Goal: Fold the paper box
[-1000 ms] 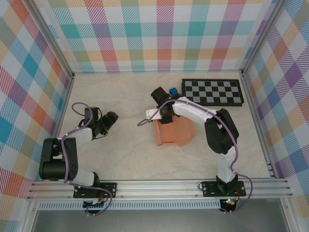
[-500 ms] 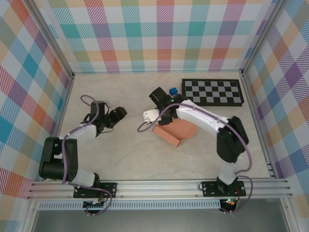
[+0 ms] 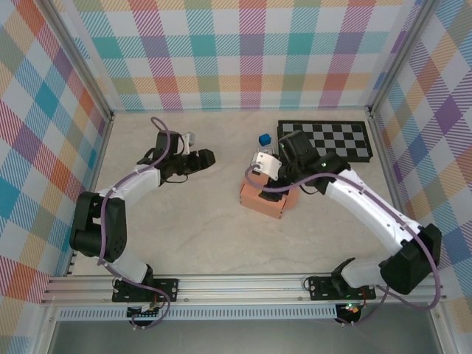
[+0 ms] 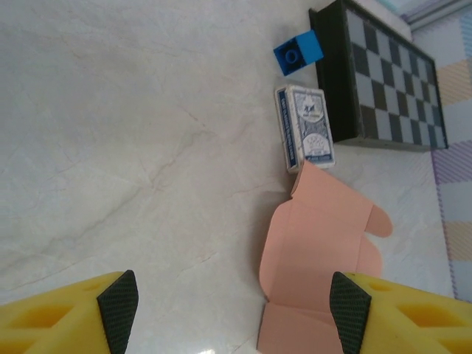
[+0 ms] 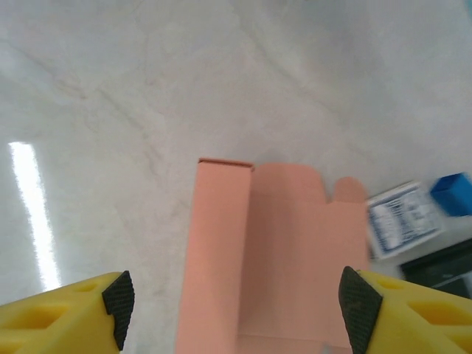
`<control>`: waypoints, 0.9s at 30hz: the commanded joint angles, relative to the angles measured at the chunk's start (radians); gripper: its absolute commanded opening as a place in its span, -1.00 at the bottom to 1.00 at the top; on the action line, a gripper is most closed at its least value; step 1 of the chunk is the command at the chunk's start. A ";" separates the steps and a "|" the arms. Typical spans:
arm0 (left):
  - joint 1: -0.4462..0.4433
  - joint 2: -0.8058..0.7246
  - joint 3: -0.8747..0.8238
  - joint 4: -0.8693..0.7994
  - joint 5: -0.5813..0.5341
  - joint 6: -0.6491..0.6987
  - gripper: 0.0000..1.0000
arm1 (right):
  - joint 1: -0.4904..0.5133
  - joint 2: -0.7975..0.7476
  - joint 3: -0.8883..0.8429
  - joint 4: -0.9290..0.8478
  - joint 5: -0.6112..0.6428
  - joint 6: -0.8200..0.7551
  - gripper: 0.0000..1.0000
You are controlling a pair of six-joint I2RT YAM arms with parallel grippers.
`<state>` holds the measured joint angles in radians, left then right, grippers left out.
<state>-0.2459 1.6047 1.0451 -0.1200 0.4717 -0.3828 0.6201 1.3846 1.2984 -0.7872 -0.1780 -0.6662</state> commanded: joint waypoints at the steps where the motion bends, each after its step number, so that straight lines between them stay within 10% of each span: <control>1: -0.006 0.009 0.023 -0.117 -0.026 0.066 0.44 | -0.013 0.173 0.102 -0.143 -0.189 0.046 0.59; 19: 0.035 -0.058 -0.109 -0.108 -0.105 0.064 0.43 | 0.001 0.516 0.310 -0.330 -0.044 0.049 0.59; 27: 0.063 -0.037 -0.100 -0.102 -0.070 0.068 0.43 | 0.022 0.560 0.331 -0.419 -0.078 -0.008 0.03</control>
<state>-0.1951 1.5753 0.9447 -0.2176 0.3775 -0.3355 0.6277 1.9285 1.6047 -1.1316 -0.2142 -0.6407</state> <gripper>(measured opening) 0.717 0.535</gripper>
